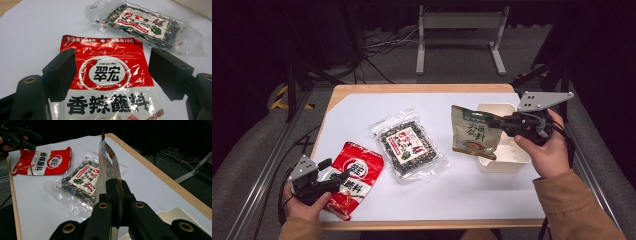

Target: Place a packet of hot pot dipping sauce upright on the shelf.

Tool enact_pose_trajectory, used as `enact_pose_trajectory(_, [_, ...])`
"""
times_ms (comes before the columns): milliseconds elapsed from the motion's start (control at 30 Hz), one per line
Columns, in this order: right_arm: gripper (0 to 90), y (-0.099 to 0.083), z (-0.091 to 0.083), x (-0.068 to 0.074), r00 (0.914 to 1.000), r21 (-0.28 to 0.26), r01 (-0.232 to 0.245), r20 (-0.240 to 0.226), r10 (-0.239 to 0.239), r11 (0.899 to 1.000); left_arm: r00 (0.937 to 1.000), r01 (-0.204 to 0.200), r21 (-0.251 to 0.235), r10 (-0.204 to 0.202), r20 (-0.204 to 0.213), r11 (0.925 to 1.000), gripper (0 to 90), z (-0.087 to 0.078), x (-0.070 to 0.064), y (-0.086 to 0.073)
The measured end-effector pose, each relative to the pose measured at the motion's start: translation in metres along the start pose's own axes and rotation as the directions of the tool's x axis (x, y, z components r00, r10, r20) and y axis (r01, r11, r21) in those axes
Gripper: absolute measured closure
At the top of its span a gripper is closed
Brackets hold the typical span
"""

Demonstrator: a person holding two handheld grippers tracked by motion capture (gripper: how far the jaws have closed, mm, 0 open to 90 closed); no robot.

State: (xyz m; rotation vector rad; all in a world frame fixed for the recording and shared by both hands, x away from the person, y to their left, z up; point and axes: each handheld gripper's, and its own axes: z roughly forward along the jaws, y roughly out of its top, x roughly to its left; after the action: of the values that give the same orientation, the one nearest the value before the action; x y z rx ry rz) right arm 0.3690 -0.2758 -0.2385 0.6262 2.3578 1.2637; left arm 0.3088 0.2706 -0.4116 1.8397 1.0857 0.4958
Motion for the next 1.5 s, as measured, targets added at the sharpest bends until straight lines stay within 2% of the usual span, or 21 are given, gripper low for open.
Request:
enact_pose_trajectory(167, [89.9,0.002,-0.003,-0.011,0.9997,-0.003,0.023,0.011,-0.023,1.0,0.9999,0.008,0.01,-0.008,0.006,0.9999,23.0,-0.003,0.001,-0.003])
enact_pose_trajectory(500, [89.9,0.002,-0.006,-0.036,0.9965,0.02,0.069,0.045,-0.07,0.997,0.9999,0.011,0.004,-0.011,-0.009,0.9999,23.0,-0.007,0.002,-0.005])
enact_pose_trajectory(733, [89.9,0.0,-0.009,-0.053,0.9954,0.007,0.078,0.055,-0.078,0.997,0.9997,0.015,0.01,-0.015,-0.02,0.9998,22.9,-0.01,0.002,-0.009])
enact_pose_trajectory(900, [89.8,0.001,-0.011,-0.069,0.992,0.004,0.107,0.066,-0.107,0.994,0.9991,0.022,0.01,-0.021,-0.035,0.9997,23.0,-0.016,0.002,-0.012])
enact_pose_trajectory(967, [89.9,0.001,-0.011,-0.071,0.9915,0.004,0.11,0.069,-0.11,0.994,0.9988,0.026,0.009,-0.026,-0.041,0.9996,23.0,-0.017,0.002,-0.013])
enact_pose_trajectory(1167, [89.8,-0.002,-0.007,-0.091,0.9905,0.003,0.112,0.081,-0.112,0.994,0.9983,0.025,0.019,-0.024,-0.053,0.9995,22.9,-0.021,0.0,-0.018])
enact_pose_trajectory(1267, [89.8,-0.002,-0.005,-0.098,0.987,0.011,0.125,0.1,-0.126,0.992,0.9979,0.022,0.02,-0.021,-0.061,0.9996,22.9,-0.023,-0.003,-0.019])
enact_pose_trajectory(1500, [89.8,-0.004,-0.001,-0.113,0.984,0.022,0.127,0.123,-0.128,0.992,0.998,0.022,0.023,-0.02,-0.059,0.9995,22.9,-0.021,-0.002,-0.018])
